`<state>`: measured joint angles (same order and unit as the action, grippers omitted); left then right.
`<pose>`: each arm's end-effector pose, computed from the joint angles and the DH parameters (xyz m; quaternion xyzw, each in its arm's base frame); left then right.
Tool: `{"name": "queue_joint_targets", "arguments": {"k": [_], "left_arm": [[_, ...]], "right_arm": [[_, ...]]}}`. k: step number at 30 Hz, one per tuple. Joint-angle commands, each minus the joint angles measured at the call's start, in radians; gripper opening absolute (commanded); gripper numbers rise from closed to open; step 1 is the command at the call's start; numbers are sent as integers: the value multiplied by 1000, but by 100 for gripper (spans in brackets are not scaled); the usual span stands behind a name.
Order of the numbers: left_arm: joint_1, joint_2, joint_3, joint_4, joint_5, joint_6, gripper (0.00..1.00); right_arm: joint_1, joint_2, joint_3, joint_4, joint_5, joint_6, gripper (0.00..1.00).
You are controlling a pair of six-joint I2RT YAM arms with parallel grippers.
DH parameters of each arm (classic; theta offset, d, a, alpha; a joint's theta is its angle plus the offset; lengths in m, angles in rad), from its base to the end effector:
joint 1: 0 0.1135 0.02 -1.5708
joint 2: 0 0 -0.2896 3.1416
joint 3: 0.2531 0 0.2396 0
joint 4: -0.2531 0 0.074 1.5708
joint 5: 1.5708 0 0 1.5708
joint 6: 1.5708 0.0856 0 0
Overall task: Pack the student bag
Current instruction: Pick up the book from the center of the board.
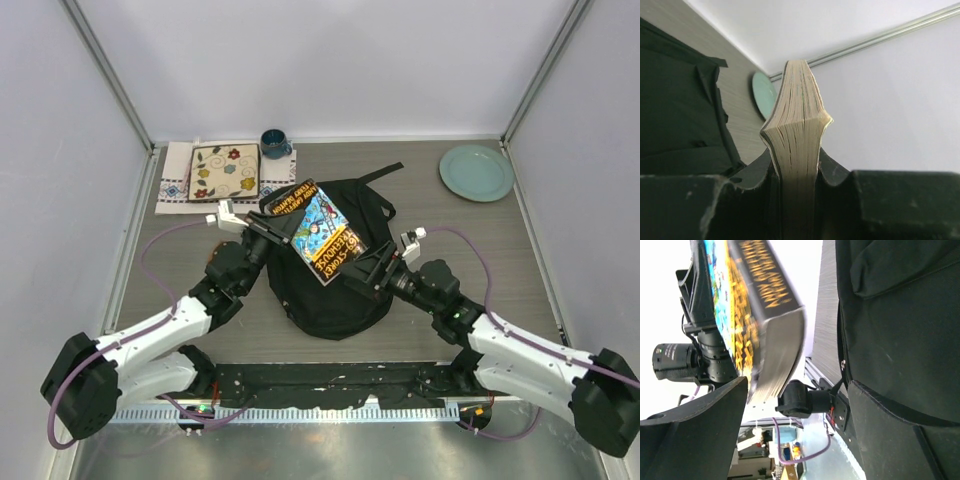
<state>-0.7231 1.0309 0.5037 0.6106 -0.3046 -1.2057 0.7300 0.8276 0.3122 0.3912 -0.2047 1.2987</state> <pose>0.2096 -0.1508 0.3100 -0.2683 0.6231 -0.5392 0.4990 0.1464 0.1544 0.2451 0.1443 0.7347 0.5995 0.2827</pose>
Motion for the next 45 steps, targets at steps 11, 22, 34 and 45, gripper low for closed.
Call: {"name": "queue_joint_targets", "arguments": {"k": [11,22,34,45], "left_arm": [[4,-58,-100,202,-10,-81,0],[4,-100,-126,80,30,-46,42],[-44,-51,210,-818,266,488,99],[-432,251,423,-851,139,682,99]], "right_arm": [[29,353,1,669,77,209,61],[52,294,-15,672,100,200,0],[49,-384,203,-584,675,-159,0],[49,-470,418,-1095,1022,-187,0]]}}
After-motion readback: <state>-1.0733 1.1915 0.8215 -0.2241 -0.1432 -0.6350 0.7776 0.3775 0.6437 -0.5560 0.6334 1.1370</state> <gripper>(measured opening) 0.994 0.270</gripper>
